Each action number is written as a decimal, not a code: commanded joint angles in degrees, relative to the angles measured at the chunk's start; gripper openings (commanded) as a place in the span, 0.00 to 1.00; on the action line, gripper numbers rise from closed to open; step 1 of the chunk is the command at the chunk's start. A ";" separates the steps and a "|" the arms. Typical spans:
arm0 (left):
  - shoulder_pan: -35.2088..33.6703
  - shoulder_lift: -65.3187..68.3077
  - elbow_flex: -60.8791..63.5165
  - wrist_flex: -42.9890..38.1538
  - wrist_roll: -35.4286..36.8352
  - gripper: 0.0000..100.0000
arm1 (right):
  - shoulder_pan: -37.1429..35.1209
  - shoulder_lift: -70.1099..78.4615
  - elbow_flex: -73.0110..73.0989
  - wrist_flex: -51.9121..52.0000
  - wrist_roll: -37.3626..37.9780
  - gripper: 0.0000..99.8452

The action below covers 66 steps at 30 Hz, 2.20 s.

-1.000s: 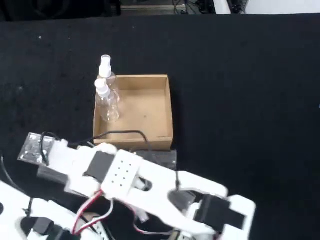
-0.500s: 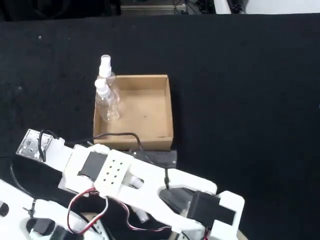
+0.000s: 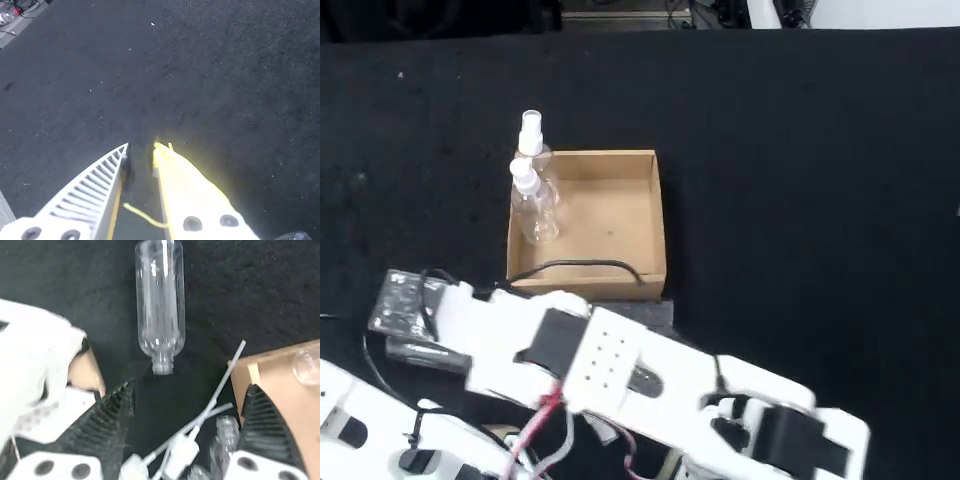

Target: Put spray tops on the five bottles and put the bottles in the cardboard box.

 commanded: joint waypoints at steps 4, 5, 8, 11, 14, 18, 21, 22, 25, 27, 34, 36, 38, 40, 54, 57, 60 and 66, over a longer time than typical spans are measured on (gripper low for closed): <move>7.87 -2.20 -0.40 5.45 -3.69 0.21 | 11.78 -14.90 3.03 9.49 5.10 0.29; 9.54 -2.20 -0.40 6.68 -4.48 0.21 | 13.54 -16.92 3.74 10.99 6.07 0.29; 15.16 -1.67 -0.40 10.46 -7.47 0.20 | 18.02 -23.69 4.97 16.44 9.41 0.29; 21.76 -1.67 -0.31 14.86 -11.08 0.20 | 22.59 -30.11 5.14 22.15 13.89 0.29; 28.18 -1.58 -0.31 18.46 -14.15 0.20 | 30.86 -34.86 5.32 26.29 18.46 0.29; 35.56 -1.58 2.68 20.22 -16.00 0.20 | 49.32 -38.81 7.52 27.96 26.46 0.29; 39.16 -1.58 7.25 19.78 -20.31 0.20 | 61.27 -38.73 11.30 27.78 32.97 0.29; 39.78 -1.58 8.66 19.87 -22.86 0.20 | 63.91 -38.46 13.05 27.34 34.73 0.29; 39.69 -2.29 9.98 20.48 -32.09 0.20 | 69.19 -37.67 18.95 24.62 37.98 0.29; 39.52 -2.20 9.54 21.54 -36.57 0.20 | 70.95 -37.49 22.73 22.33 38.77 0.29; 39.16 -1.67 1.89 23.56 -37.54 0.20 | 71.47 -37.76 28.79 19.34 38.95 0.29; 37.85 -1.58 -2.42 25.76 -36.48 0.20 | 71.38 -37.85 28.79 19.34 38.77 0.29; 37.41 -1.58 -5.58 30.59 -38.59 0.20 | 71.38 -37.85 28.79 19.34 38.77 0.29; 36.88 -1.58 -7.08 36.22 -43.25 0.21 | 71.38 -37.85 28.79 19.34 38.77 0.29; 36.88 -1.58 8.22 27.43 -49.67 0.21 | 71.65 -37.85 29.23 19.78 38.59 0.29; 36.26 -1.58 9.63 24.00 -48.79 0.21 | 71.74 -37.85 29.23 19.78 38.51 0.29; 34.51 -1.49 9.98 21.36 -47.74 0.21 | 71.74 -37.85 29.32 19.78 38.51 0.29; 28.18 -1.49 9.01 17.14 -46.95 0.21 | 71.56 -37.85 29.32 19.78 38.51 0.29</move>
